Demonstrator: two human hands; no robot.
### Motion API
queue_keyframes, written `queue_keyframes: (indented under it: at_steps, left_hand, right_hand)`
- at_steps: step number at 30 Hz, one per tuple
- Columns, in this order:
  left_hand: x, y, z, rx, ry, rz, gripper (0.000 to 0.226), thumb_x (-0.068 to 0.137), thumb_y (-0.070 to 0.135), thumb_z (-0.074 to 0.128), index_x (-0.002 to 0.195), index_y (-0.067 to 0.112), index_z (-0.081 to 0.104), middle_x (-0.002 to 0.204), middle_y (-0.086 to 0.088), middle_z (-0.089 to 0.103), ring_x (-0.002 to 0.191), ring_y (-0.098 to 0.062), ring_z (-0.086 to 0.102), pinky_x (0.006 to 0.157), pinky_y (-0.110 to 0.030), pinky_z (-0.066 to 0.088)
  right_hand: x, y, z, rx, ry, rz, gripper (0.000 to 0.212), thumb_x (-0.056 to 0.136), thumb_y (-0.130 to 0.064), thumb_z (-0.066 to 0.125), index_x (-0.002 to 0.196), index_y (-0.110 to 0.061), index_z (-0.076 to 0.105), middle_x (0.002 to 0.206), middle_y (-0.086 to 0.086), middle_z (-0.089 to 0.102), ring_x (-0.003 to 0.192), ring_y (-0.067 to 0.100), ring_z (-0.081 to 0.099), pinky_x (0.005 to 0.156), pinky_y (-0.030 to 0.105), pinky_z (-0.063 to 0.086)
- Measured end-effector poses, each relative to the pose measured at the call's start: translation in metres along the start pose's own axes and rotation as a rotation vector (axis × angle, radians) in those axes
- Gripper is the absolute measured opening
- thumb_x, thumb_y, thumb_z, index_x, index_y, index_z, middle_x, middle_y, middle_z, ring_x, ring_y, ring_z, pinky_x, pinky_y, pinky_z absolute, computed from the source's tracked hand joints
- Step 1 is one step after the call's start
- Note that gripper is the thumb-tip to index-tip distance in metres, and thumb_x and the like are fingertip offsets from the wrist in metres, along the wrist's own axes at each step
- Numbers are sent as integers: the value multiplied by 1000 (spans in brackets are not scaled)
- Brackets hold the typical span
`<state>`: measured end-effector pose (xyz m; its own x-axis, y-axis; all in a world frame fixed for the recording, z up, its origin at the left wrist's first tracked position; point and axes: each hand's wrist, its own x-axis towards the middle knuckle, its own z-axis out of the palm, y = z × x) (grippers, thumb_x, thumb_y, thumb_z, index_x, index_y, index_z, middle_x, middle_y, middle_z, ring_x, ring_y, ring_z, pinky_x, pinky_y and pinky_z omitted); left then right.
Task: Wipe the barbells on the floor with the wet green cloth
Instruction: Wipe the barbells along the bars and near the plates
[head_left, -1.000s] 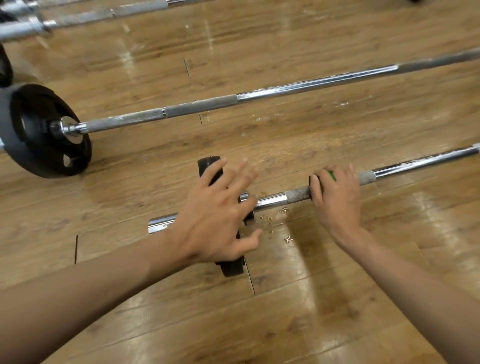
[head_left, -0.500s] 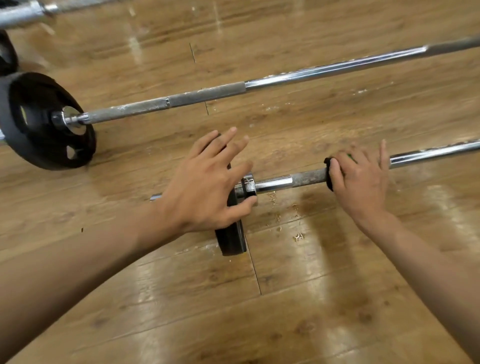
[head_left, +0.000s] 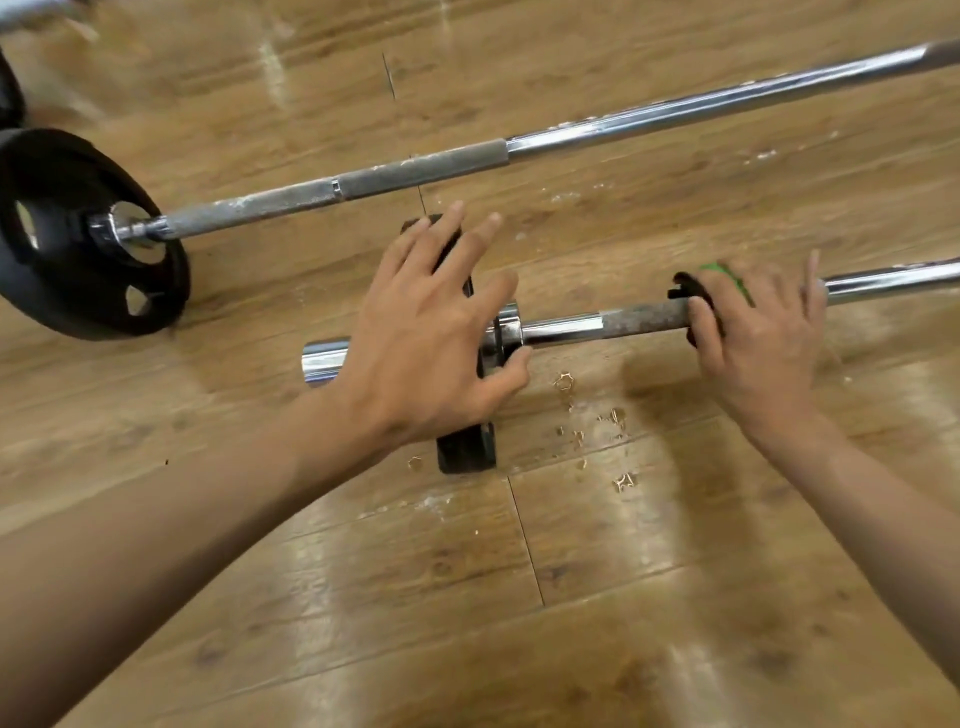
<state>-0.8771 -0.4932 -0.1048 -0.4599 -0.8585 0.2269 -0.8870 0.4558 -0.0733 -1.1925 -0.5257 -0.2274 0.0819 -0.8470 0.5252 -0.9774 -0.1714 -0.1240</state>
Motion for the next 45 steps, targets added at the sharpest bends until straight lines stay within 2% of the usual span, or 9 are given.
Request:
queue_keyframes:
  at_steps: [4,11,16,20,28,32,36,39,45]
  left_hand:
    - [18,-8,7,-63,60,-18,60,86,55,53,125,13,72,151,-17,53,147,-41,41,121,-53,25]
    - [34,-27,5,-152,-43,-94,68,89,58,45,137,14,64,157,-18,46,153,-37,32,119,-46,27]
    - [25,-18,6,-130,-33,-114,65,91,55,46,137,12,63,160,-27,39,154,-45,24,127,-51,13]
    - [8,5,4,-49,-54,-149,72,91,57,48,141,7,57,161,-40,22,152,-59,9,127,-63,2]
    - [-25,15,-27,126,-74,-51,73,91,68,40,124,7,60,121,-25,52,101,-38,45,83,-49,31]
    - [-26,-1,-29,-62,-162,-57,79,91,73,36,136,12,58,135,-19,49,121,-37,43,100,-48,35]
    - [-44,14,-25,-210,-205,71,81,93,76,34,130,11,65,139,-15,58,144,-36,40,114,-51,36]
    - [-41,22,-37,-106,-229,159,86,95,82,17,112,17,71,114,-6,60,114,-29,47,92,-42,34]
    - [-41,37,-38,-26,-351,467,80,94,79,25,120,19,71,132,-7,66,134,-30,54,121,-45,28]
  right_hand:
    - [14,-69,15,123,49,184,27,108,-23,46,107,-7,68,111,18,64,105,41,57,120,58,29]
    - [19,-110,27,170,-46,-229,28,109,-27,49,121,-13,70,121,8,68,113,29,62,128,50,16]
    - [14,-4,9,-11,-2,8,34,111,-27,40,114,-11,69,118,11,68,114,37,60,125,60,17]
    - [24,-60,14,8,18,367,30,101,-18,45,94,-3,70,98,21,65,101,41,59,123,58,21]
    - [-12,-79,-7,36,-81,-216,31,110,-34,48,106,-16,73,102,7,69,94,30,63,129,51,13]
    - [-26,-1,-27,-2,-114,-26,37,111,-35,40,111,-14,72,107,9,68,103,36,64,127,56,15]
    - [-33,-47,-29,74,-130,192,36,107,-23,40,95,-4,68,96,20,61,97,43,58,122,60,25]
    - [-51,-117,-31,210,-209,-58,39,109,-26,36,97,-7,68,93,14,62,93,37,58,123,52,29]
    - [-56,-39,-53,51,-224,-238,34,107,-28,39,99,-13,69,95,8,65,92,34,64,125,55,21]
